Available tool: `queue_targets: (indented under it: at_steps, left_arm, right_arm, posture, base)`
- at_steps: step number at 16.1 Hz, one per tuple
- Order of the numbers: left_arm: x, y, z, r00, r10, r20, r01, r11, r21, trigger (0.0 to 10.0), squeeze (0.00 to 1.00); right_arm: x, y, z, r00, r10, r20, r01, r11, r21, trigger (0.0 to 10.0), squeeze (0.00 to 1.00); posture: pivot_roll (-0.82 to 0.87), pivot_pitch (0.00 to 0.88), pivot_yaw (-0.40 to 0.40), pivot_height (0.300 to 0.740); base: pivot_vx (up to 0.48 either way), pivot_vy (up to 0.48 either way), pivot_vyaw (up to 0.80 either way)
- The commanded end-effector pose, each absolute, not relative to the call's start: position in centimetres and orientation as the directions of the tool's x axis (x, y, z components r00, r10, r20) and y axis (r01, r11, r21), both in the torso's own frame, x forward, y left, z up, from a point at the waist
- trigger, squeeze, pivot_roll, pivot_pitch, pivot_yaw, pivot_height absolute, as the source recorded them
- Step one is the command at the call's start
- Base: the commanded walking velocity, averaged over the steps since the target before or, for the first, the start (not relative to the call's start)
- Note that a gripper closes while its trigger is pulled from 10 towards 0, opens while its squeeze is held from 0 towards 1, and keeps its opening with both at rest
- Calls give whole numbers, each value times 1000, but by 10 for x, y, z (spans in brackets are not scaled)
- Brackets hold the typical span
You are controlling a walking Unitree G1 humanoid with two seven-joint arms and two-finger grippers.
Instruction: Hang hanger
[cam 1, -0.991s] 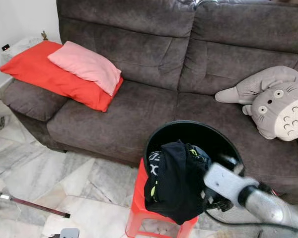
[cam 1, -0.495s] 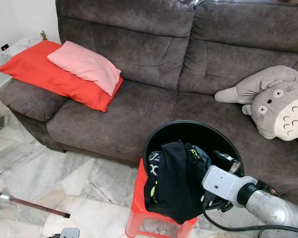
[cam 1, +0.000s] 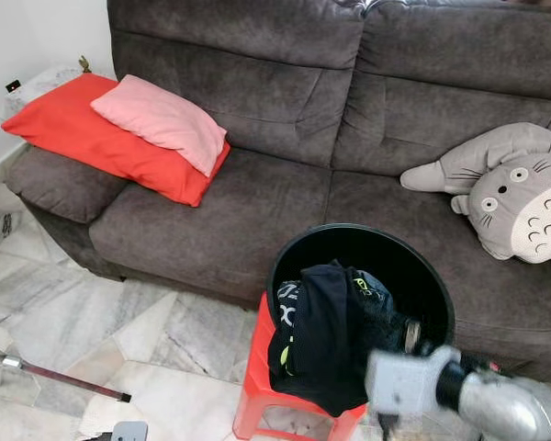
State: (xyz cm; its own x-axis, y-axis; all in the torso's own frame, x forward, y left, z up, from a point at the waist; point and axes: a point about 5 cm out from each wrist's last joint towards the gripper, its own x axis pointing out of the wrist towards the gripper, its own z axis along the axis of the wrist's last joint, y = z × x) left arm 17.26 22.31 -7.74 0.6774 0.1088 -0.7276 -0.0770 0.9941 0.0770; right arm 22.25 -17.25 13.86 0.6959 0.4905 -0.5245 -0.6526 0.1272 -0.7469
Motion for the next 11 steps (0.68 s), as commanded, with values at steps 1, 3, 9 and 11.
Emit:
queue_targets:
  at_steps: [1,3,9,11]
  left_arm:
    - [166,222,-81,656,101,-748,-65,995,77,10000,0]
    - [166,223,-81,654,101,-749,-65,995,78,10000,0]
    - [163,224,-82,644,100,-759,-58,995,83,10000,0]
    - [163,224,-83,640,99,-762,-57,995,82,10000,0]
  right_arm:
    - [223,-179,137,699,472,-537,-650,106,-753,10000,0]
    - [237,-193,146,793,379,-477,-554,123,-823,10000,0]
    - [236,-203,154,809,369,-457,-533,134,-836,10000,0]
    - [236,-206,154,810,356,-466,-537,131,-833,10000,0]
  posture:
    - [-78,171,-28,740]
    - [-78,172,-27,740]
    - [-80,174,-23,740]
    - [-82,173,-23,740]
  base:
    - [0,0,0]
    - [0,0,0]
    - [0,0,0]
    - [0,0,0]
